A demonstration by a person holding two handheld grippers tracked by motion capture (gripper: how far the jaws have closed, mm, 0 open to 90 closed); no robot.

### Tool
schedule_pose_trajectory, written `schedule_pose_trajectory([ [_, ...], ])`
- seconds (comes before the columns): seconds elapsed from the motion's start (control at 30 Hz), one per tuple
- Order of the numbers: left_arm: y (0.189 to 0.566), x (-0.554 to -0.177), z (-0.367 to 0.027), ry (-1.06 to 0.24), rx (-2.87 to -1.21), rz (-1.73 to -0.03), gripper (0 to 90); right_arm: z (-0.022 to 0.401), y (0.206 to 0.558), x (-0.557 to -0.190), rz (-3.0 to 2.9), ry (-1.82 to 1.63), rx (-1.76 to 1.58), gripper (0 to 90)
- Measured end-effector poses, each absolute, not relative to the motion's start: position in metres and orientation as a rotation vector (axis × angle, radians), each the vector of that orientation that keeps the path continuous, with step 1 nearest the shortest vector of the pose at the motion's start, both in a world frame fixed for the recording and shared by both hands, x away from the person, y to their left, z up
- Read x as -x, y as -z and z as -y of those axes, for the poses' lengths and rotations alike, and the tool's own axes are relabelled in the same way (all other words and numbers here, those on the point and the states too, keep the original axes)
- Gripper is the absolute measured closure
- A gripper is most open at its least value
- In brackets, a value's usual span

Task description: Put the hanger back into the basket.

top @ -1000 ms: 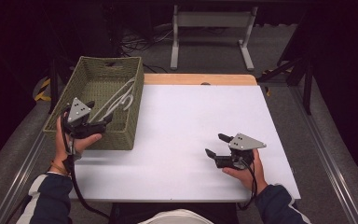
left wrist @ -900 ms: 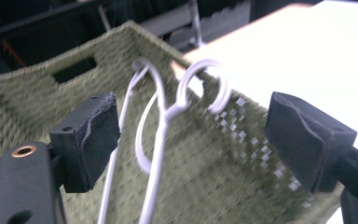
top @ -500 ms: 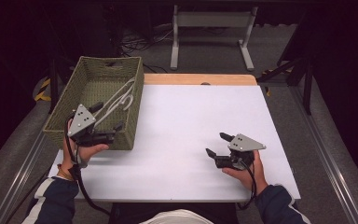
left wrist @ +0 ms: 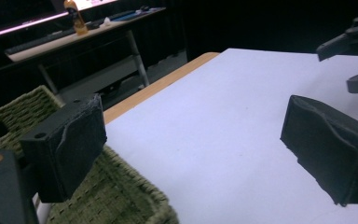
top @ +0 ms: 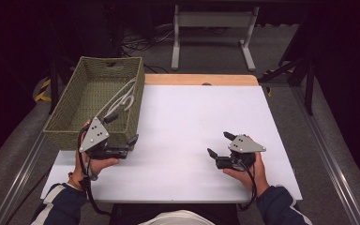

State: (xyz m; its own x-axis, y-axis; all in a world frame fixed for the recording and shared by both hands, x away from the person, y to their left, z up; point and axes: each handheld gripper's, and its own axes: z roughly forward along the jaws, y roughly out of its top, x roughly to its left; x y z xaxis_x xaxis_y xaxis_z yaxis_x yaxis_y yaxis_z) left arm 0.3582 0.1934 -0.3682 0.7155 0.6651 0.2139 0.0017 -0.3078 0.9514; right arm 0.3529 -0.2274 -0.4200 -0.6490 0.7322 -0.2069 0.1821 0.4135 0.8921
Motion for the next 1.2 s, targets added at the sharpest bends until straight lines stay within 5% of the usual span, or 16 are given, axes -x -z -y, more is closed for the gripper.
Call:
schedule_pose_trajectory([
  [1.2, 0.432, -0.34, -0.201, -0.695, -1.909, -0.533, 5.7, 0.226, 0.434, -0.336, -2.062, -1.161, -0.725, 15.5],
])
